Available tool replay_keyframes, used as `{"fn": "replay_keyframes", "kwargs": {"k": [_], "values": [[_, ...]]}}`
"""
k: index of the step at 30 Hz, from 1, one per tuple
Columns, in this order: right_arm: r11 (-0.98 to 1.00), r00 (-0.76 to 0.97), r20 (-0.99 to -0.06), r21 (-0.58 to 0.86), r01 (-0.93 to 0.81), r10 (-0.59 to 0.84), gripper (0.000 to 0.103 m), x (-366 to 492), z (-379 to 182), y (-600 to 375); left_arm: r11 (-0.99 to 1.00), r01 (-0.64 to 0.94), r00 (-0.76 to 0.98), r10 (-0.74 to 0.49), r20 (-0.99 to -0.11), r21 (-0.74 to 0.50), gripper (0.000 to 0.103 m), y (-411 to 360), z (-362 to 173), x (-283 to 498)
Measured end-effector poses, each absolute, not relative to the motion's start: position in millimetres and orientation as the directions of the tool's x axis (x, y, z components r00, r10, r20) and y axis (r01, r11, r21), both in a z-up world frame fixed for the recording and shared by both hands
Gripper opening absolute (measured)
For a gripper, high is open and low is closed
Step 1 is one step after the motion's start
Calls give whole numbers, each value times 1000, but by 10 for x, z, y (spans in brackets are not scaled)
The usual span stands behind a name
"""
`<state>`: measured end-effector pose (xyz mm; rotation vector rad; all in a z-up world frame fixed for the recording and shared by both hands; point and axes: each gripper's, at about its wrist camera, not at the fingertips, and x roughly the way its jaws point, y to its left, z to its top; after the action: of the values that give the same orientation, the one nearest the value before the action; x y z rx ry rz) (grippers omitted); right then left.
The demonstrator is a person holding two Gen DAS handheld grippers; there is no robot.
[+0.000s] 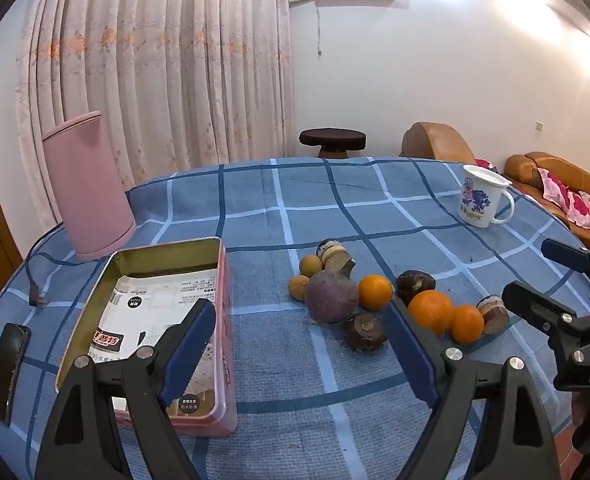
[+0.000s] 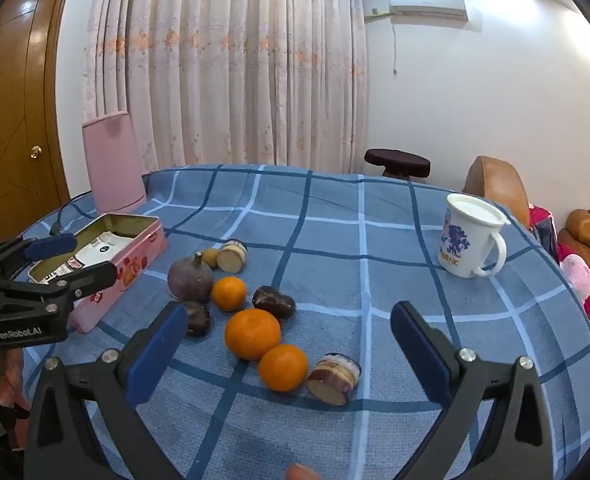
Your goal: Organize fruits
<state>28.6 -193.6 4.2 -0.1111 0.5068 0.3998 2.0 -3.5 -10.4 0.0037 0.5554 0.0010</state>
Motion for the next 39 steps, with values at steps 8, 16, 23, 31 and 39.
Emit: {"fn": "replay_keyframes", "kwargs": {"k": [8,16,23,31,39], "values": [[916,799,-492,-6,-401,346,103,285,31,-1920,1000,-2,847,5,-531,7,86,-39,-125,18],[916,799,-490,-1,-401,349,103,285,22,-1911,1000,-2,846,6,-533,8,86,-40,-139,18],[916,799,-489,0,-402,351,103,280,14,-1920,1000,-1,844,7,-537,11,86,-57,-162,34],[914,797,-490,-1,-405,353,103,274,-7,-1903,1000,-1,843,6,-538,9,86,-55,-167,35],[912,793,-491,7,-410,360,103,261,-29,-1893,1000,-1,838,6,-546,8,87,-62,-215,49]]}}
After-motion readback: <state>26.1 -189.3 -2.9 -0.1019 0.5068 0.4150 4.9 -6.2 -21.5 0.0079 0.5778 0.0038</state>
